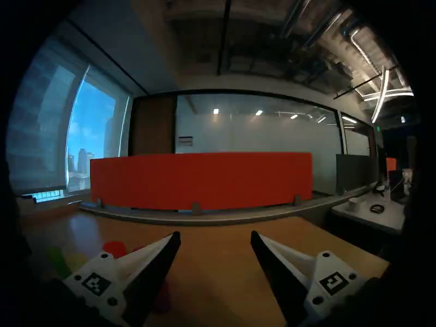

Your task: Pour water

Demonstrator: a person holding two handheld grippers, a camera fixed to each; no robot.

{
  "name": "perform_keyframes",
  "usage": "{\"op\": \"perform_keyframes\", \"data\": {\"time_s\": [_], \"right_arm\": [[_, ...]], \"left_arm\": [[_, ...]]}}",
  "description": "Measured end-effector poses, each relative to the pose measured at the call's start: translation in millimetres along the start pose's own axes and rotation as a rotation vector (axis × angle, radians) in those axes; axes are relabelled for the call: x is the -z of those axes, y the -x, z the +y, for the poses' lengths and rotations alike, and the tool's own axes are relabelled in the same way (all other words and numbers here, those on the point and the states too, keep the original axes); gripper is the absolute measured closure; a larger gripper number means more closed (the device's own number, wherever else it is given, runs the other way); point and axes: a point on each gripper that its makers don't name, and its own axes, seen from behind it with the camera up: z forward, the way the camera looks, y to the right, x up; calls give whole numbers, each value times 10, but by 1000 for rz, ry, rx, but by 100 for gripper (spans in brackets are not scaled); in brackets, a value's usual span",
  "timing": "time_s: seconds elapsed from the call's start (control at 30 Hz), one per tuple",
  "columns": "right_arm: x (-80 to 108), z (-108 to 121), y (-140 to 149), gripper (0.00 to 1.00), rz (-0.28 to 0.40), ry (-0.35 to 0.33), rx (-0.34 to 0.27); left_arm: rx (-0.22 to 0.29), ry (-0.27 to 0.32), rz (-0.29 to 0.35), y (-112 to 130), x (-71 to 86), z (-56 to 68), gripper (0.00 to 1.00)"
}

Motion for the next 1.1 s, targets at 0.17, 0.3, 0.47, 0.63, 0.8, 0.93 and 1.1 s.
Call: {"op": "perform_keyframes", "data": {"time_s": [0.17, 0.3, 0.47, 0.63, 0.8, 0.93, 1.1], "right_arm": [[-36, 39, 17, 0, 21, 16, 1], [-58, 38, 39, 0, 23, 13, -9], [-89, 44, 29, 0, 29, 17, -17], [-114, 47, 34, 0, 22, 19, -16], [-120, 33, 51, 0, 8, 24, -3], [-108, -1, 51, 1, 2, 25, 15], [-104, -60, 44, 0, -6, 21, 34]], "left_arm": [[-27, -23, 29, 16, -6, -7, 7], [-62, -40, 50, 53, 0, 7, 7], [-105, -56, 76, 82, 13, 44, 7], [-115, -71, 109, 72, 40, 58, 7], [-97, -77, 120, 134, 50, 53, 7], [-79, -78, 109, 232, 32, 38, 7], [-51, -71, 108, 316, -1, 32, 7]]}}
